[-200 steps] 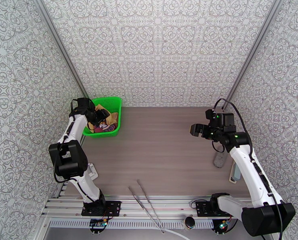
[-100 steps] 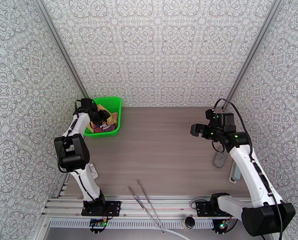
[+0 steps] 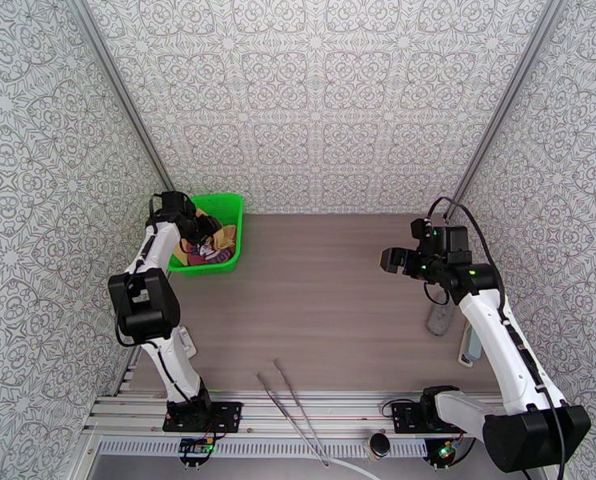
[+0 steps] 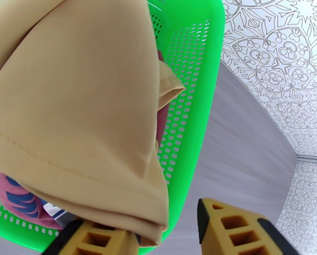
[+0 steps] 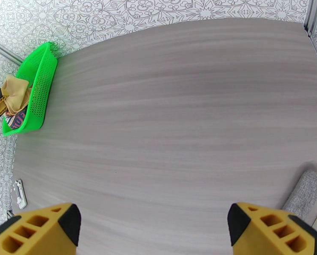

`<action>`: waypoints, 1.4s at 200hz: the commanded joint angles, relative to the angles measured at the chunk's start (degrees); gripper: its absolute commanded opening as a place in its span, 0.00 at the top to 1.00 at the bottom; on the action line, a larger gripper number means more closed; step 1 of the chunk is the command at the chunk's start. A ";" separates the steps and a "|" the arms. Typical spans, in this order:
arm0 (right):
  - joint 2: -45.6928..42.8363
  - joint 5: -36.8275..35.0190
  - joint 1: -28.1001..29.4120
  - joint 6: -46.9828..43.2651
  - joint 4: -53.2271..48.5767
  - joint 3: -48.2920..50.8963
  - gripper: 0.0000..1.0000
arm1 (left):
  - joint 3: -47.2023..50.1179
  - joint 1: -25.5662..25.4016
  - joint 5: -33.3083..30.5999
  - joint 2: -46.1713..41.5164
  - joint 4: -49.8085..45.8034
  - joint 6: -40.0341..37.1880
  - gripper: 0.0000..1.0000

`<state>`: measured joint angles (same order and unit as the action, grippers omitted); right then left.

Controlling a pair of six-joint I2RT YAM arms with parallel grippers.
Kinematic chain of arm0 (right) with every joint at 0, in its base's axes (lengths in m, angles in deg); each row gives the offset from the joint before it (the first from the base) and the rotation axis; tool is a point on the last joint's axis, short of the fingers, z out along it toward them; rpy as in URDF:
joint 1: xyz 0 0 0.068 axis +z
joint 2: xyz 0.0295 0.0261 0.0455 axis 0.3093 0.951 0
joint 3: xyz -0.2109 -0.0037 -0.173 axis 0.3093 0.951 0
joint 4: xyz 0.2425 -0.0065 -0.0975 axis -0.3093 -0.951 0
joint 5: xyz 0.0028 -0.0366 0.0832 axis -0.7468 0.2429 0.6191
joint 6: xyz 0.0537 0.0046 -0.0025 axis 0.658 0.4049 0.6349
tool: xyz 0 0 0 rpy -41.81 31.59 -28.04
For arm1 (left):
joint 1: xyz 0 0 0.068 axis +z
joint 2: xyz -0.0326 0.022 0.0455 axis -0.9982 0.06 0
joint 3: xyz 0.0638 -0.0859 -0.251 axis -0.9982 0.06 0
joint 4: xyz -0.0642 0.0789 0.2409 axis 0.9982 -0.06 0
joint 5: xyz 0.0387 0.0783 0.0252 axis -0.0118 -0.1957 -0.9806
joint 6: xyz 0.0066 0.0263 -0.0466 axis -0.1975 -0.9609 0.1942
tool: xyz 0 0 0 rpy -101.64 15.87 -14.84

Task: Fold and stack the mixed laundry pile

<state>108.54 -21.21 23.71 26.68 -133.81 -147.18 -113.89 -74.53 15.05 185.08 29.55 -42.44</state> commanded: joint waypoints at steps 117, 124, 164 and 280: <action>-0.89 0.46 0.55 0.14 -1.99 -0.81 0.09 | -28.71 -2.45 -0.13 2.57 -11.40 -4.46 1.00; -0.73 0.81 0.55 0.14 -1.91 -0.84 0.09 | -35.40 -2.45 0.53 4.25 -14.91 -5.07 1.00; -1.07 2.00 0.55 1.10 -0.52 -0.33 0.09 | -59.64 -1.84 11.53 11.89 -19.80 -1.58 1.00; -1.66 16.22 2.41 -3.03 6.20 1.22 0.08 | -50.58 -18.63 24.55 0.58 0.72 7.97 1.00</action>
<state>108.47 -15.48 24.04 27.36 -132.94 -147.16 -162.83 -91.23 37.39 189.67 24.69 -36.63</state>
